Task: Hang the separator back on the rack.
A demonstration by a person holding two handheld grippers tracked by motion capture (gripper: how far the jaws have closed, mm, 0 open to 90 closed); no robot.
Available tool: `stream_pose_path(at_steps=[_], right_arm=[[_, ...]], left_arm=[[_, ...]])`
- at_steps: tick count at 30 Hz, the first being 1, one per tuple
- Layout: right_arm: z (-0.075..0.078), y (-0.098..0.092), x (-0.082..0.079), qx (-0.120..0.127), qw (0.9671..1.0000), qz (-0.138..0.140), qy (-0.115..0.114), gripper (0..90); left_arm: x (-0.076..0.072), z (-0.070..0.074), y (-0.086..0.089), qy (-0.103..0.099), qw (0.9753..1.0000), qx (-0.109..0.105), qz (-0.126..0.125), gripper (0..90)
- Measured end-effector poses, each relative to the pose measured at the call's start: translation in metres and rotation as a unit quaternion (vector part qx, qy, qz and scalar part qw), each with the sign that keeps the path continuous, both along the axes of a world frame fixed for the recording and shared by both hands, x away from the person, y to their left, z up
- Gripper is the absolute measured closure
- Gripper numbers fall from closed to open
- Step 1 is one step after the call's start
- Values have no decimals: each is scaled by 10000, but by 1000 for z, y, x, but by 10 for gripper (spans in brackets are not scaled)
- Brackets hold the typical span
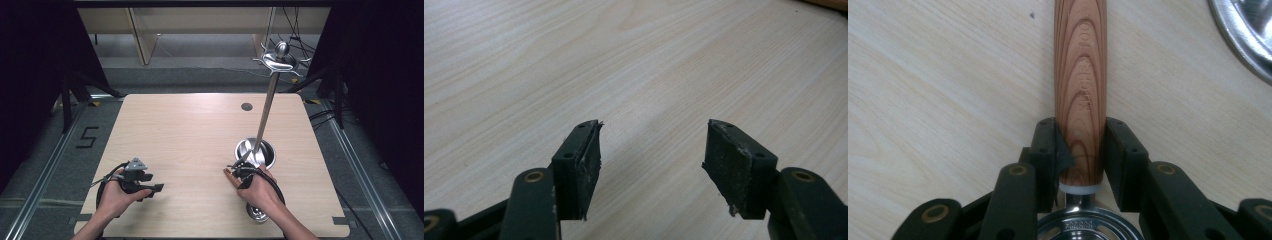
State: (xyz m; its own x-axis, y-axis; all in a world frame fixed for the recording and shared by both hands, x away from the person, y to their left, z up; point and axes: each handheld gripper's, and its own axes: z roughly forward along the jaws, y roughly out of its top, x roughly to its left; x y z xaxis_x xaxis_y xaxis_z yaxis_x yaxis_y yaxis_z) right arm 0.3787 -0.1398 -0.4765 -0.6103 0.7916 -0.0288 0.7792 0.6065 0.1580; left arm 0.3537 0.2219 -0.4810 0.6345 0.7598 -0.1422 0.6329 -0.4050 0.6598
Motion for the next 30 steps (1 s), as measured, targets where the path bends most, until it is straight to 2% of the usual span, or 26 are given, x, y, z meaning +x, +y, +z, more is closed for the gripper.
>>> stream_pose_path(at_steps=[4,5,6,8,9,11,12,14,15,16,17,18,19,20,21,22,23,24,26,27,28,29,30], right_arm=[[1,1,-2,-35,10000,-39,14,694],[2,3,-3,-26,9998,-168,73,694],[4,1,-4,-6,10000,-65,-58,694],[7,2,-7,126,9998,-111,-67,694],[8,1,-8,221,9995,-147,-151,694],[9,-3,-10,387,9989,-63,-273,695],[9,-7,-9,458,9982,100,-386,695],[12,-11,-13,629,9968,-52,-500,695],[13,-14,-14,730,9957,-43,-576,695],[15,-15,-16,681,9959,-86,-592,695],[17,-15,-19,858,9936,-239,-693,695],[18,-18,-20,1035,9910,-200,-826,695],[20,-20,-22,1096,9897,-285,-875,695],[21,-23,-23,1150,9870,-257,-1090,695],[21,-23,-23,1150,9870,-257,-1090,695],[24,-33,-26,1277,9838,-127,-1251,696],[24,-33,-26,1277,9838,-127,-1251,696],[24,-38,-29,1363,9806,-178,-1398,696],[25,-40,-30,1416,9793,-185,-1433,696],[27,-46,-34,1544,9762,-273,-1500,696],[27,-49,-34,1599,9734,-199,-1626,696],[27,-49,-34,1599,9734,-199,-1626,696],[30,-52,-37,1690,9712,-349,-1646,696]], left_arm=[[0,1,1,-19,10000,31,-61,386],[0,1,1,-28,10000,14,-48,386],[0,0,1,24,10000,-15,-14,386],[0,1,1,-8,10000,11,-42,386],[-1,0,1,1,10000,10,11,386],[-1,1,2,-26,10000,2,-34,386],[-1,1,2,-9,10000,13,-32,387],[0,0,1,15,10000,7,25,386],[-1,0,1,6,10000,0,27,386],[-1,1,1,-9,10000,11,-45,386],[-1,0,1,-5,10000,-2,-20,386],[-1,0,1,-3,10000,3,-22,386],[-1,0,1,0,10000,8,-32,386],[-1,0,1,4,10000,10,-29,386],[-1,0,1,4,10000,10,-29,387],[0,0,1,-8,10000,50,0,386],[0,0,1,-8,10000,50,0,386],[-1,0,1,-1,10000,46,15,386],[-1,0,1,9,10000,1,-15,386],[-1,0,1,0,10000,8,-9,386],[-1,0,1,-1,10000,2,-22,386],[-1,0,1,-1,10000,2,-22,386],[-1,0,1,-9,10000,8,-8,386]])
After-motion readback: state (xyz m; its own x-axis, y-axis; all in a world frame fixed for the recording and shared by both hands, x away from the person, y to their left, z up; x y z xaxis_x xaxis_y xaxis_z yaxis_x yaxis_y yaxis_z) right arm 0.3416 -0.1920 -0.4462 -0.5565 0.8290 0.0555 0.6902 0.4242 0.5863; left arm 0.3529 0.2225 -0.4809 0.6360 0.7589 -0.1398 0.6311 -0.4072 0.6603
